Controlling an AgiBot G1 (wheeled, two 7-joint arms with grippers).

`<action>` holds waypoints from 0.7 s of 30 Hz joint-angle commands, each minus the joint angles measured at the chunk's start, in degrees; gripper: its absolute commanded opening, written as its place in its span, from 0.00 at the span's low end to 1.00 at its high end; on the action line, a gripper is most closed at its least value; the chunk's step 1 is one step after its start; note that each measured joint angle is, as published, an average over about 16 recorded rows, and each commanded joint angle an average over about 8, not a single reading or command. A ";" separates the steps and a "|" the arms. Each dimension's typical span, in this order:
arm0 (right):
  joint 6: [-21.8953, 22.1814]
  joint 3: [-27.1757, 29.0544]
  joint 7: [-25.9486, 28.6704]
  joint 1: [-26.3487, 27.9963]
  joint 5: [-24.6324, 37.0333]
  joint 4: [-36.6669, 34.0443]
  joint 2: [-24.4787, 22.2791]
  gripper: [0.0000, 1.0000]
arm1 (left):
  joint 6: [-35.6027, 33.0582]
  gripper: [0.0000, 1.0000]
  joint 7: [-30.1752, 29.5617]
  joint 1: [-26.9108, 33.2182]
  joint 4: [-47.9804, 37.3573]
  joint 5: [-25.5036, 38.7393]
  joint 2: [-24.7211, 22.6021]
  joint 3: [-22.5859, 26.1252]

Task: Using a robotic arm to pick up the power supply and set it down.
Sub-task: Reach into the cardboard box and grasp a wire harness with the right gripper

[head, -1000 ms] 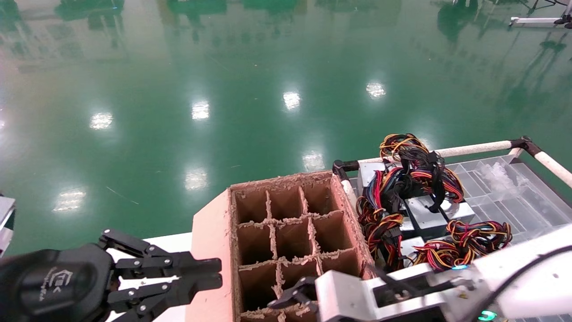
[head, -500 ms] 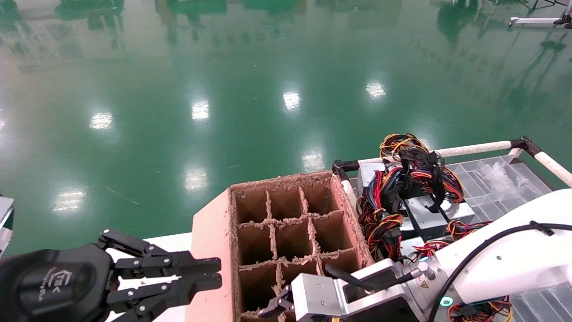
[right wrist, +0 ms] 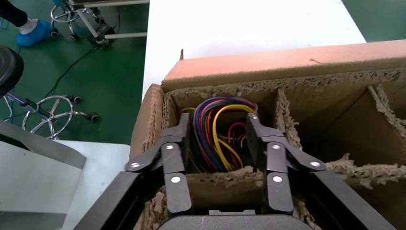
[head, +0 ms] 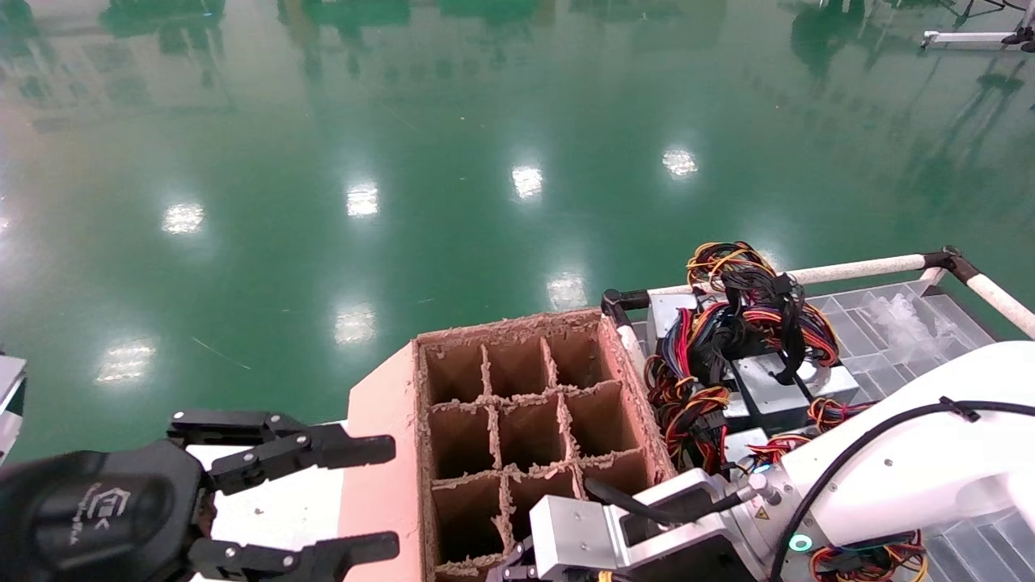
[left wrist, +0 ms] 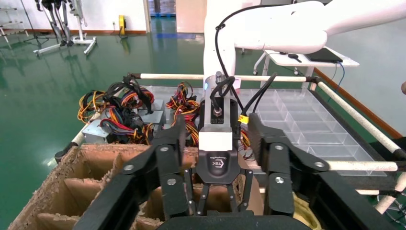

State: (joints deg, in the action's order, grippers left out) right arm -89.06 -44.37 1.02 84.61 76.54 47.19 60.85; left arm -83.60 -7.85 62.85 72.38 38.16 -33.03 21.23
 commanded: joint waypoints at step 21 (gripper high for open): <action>-0.13 -0.97 -0.09 -0.13 -2.57 -0.48 -1.87 0.00 | 0.00 1.00 0.00 0.00 0.00 -0.01 0.00 0.01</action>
State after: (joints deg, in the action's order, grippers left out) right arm -89.32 -45.31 0.97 84.50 73.72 46.83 58.83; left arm -83.59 -7.85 62.85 72.38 38.15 -33.02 21.24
